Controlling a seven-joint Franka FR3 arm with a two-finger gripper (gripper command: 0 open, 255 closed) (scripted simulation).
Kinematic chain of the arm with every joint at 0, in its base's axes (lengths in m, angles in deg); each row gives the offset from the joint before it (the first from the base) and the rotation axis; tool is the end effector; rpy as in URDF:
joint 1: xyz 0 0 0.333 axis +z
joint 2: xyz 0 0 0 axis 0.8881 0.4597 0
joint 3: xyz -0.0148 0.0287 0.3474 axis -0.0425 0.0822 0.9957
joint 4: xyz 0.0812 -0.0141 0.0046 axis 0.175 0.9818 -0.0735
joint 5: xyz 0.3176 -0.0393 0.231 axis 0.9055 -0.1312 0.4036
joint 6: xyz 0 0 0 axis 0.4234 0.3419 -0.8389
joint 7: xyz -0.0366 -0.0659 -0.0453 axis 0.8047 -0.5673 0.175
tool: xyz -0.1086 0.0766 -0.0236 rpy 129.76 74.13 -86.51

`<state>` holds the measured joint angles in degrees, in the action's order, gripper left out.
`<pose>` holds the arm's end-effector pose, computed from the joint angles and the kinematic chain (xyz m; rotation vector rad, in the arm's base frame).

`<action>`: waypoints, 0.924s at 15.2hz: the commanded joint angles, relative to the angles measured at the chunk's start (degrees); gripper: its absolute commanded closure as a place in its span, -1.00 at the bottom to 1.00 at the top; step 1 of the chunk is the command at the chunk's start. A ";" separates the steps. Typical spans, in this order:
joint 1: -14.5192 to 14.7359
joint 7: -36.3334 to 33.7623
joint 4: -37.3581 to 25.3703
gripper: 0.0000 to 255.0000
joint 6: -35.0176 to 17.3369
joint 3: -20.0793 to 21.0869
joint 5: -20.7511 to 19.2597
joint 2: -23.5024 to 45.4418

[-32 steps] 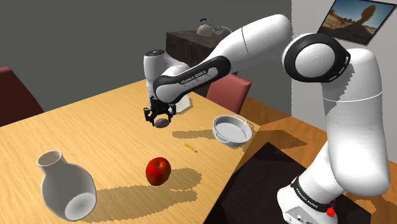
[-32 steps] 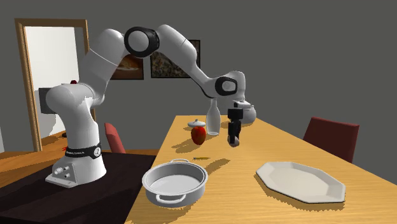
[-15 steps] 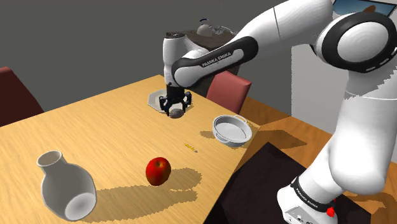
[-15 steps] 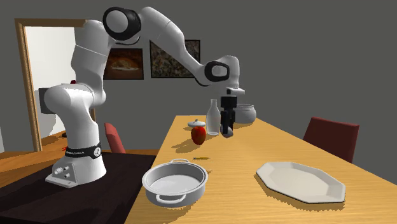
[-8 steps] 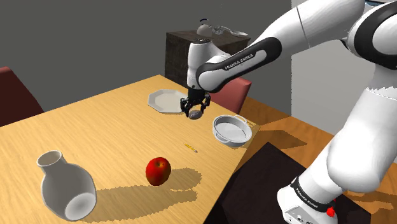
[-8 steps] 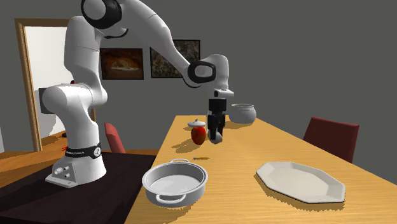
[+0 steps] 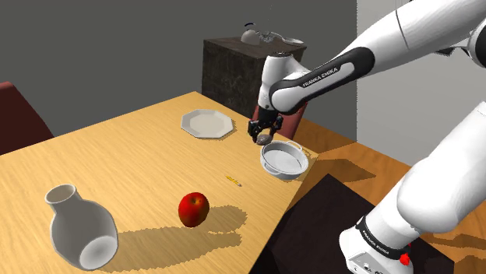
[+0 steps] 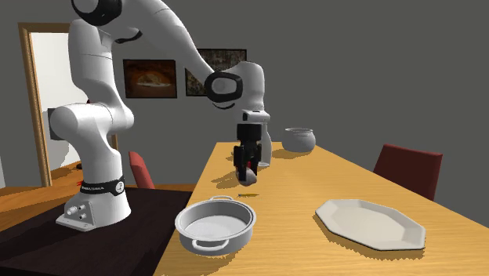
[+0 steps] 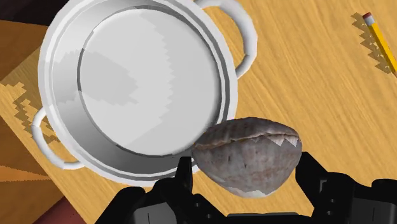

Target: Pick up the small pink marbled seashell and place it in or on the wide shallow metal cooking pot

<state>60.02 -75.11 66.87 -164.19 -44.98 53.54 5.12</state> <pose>0.4931 0.0389 0.3254 3.0016 -0.4752 0.0211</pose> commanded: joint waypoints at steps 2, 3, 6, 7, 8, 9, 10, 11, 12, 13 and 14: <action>-1.84 4.01 4.53 1.00 -0.87 -1.95 0.41 -4.01; -2.48 5.38 5.87 1.00 -1.25 -2.70 0.40 -5.11; -4.46 9.52 9.52 1.00 -2.26 -5.16 0.11 -8.18; -5.14 10.92 10.61 1.00 -2.55 -6.04 -0.07 -9.12; -5.79 12.24 11.57 1.00 -2.81 -6.89 -0.29 -9.96; -5.83 12.07 11.83 1.00 -3.69 -6.90 -0.45 -9.32; -5.87 11.89 12.07 1.00 -4.58 -6.90 -0.62 -8.67; -5.92 11.70 12.29 1.00 -5.46 -6.89 -0.81 -8.00; -5.97 11.51 12.50 1.00 -6.35 -6.89 -1.00 -7.32; -6.02 11.31 12.70 1.00 -7.24 -6.88 -1.20 -6.62; -6.08 11.10 12.88 1.00 -8.12 -6.88 -1.41 -5.90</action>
<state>54.02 -63.84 79.53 -171.32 -51.84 52.35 -1.53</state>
